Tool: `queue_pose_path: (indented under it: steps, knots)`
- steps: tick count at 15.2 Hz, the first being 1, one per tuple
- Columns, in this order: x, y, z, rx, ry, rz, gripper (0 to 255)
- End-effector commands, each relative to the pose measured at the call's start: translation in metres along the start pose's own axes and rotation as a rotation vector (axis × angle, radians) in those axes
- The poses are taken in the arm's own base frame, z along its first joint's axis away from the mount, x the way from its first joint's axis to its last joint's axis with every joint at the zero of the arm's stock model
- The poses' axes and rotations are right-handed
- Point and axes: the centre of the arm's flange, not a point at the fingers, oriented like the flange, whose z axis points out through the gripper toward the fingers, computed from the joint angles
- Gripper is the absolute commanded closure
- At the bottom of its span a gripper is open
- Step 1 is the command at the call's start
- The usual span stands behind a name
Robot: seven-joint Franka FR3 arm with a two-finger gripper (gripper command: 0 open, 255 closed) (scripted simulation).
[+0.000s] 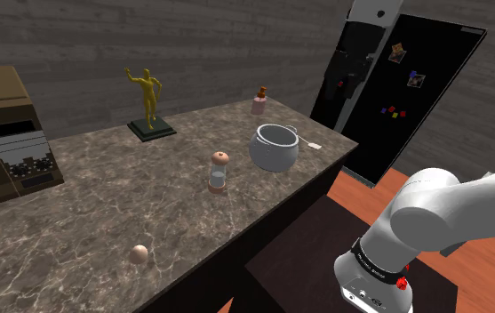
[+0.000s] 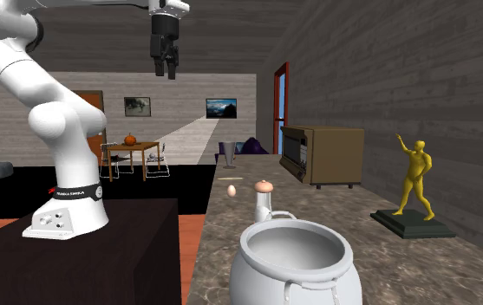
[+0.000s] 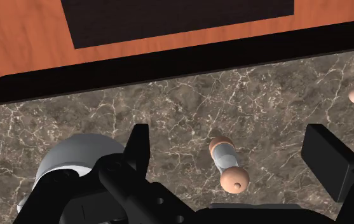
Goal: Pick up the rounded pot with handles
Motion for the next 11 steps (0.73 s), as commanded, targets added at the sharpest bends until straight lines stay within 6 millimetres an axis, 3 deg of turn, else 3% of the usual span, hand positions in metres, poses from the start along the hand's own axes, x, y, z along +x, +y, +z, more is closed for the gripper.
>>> queue_pose_path:
  steps: [1,11]
  knots:
    - [0.0,0.0,0.0,0.0,0.0,0.0,0]
    - [0.096,0.03,0.082,-0.024,0.013,0.045,0]
